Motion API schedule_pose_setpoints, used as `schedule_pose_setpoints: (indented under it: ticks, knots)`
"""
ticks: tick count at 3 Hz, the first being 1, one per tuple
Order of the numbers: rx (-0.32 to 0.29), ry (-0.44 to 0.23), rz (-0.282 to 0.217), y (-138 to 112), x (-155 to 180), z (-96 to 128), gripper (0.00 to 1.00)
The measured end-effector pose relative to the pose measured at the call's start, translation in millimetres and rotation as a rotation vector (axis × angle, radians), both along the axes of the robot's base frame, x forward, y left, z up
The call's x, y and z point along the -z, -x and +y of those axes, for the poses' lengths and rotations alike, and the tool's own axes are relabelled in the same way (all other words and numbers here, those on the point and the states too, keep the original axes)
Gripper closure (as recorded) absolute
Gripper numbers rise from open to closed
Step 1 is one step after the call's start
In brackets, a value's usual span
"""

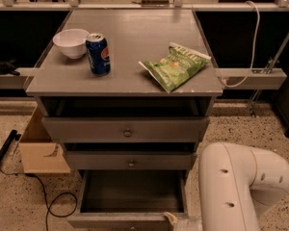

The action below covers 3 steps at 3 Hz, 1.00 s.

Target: Close bottom drawer

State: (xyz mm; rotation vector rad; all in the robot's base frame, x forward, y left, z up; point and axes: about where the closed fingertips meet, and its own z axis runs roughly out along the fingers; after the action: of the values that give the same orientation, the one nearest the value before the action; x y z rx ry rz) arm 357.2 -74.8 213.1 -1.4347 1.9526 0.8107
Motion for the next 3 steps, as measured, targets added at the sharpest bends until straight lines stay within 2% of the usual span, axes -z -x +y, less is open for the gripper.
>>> schedule_pose_setpoints:
  ticks: [1, 3]
  knots:
    - [0.028, -0.021, 0.040, 8.1, 15.8, -28.5, 0.00]
    - [0.028, -0.022, 0.040, 8.5, 14.4, -24.5, 0.00]
